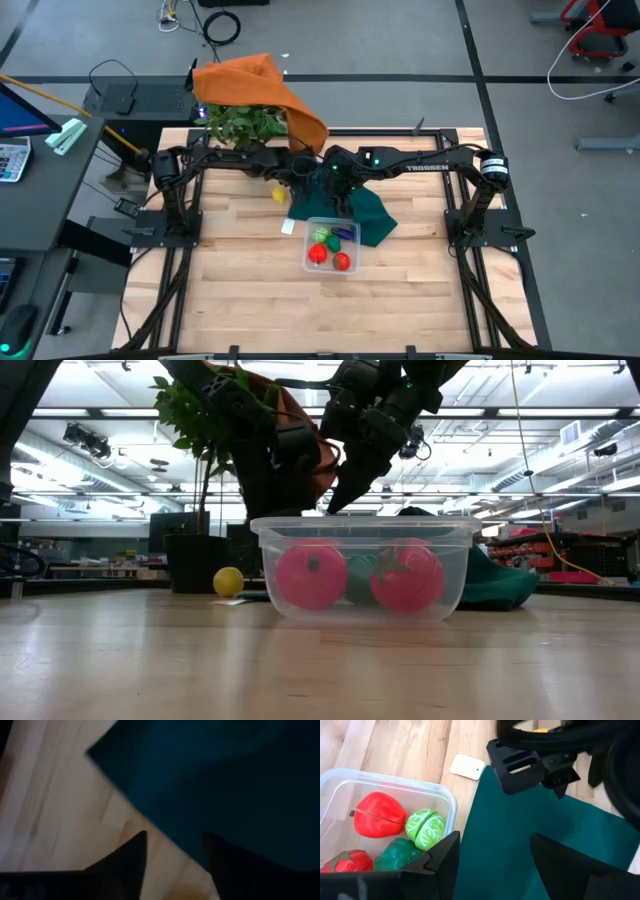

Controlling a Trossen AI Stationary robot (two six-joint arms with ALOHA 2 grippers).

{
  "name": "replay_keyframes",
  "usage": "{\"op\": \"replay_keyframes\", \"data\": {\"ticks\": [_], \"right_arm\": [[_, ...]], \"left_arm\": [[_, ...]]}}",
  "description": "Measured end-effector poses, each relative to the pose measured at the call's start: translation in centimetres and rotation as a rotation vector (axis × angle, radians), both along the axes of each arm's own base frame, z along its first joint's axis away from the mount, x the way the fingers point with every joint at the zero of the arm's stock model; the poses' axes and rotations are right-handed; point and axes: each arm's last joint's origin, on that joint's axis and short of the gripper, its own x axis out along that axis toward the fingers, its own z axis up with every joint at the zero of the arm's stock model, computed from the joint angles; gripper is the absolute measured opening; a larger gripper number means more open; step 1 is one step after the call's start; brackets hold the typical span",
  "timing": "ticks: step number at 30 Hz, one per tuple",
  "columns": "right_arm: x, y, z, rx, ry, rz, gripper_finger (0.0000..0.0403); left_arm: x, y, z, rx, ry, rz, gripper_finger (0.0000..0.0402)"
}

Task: Pick and placing Produce into tupperware
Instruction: Put the lemon into the transparent basket

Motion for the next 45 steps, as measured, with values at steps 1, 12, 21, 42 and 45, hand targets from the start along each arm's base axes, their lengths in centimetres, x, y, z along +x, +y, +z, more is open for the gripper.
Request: {"op": "replay_keyframes", "data": {"ticks": [1, 12, 21, 42, 45], "right_arm": [[0.0, 0.0, 0.0, 0.002, 0.000, -0.002, 0.0203], [0.0, 0.0, 0.0, 0.003, 0.000, -0.003, 0.0203], [0.0, 0.0, 0.0, 0.003, 0.000, -0.003, 0.0203], [0.0, 0.0, 0.0, 0.003, -0.001, -0.002, 0.0203], [0.0, 0.0, 0.0, 0.003, -0.001, -0.001, 0.0203]], "left_arm": [[-0.1, 0.0, 0.0, -0.013, 0.006, 0.039, 0.0211], [-0.8, -1.1, -0.2, -0.060, 0.112, 0.031, 0.0344], [-1.4, -1.1, -0.3, -0.110, 0.160, 0.020, 0.0348], [-3.0, -0.6, -1.2, -0.219, 0.232, -0.053, 0.0290], [-2.7, -1.0, -1.2, -0.227, 0.207, -0.067, 0.0241]]}}
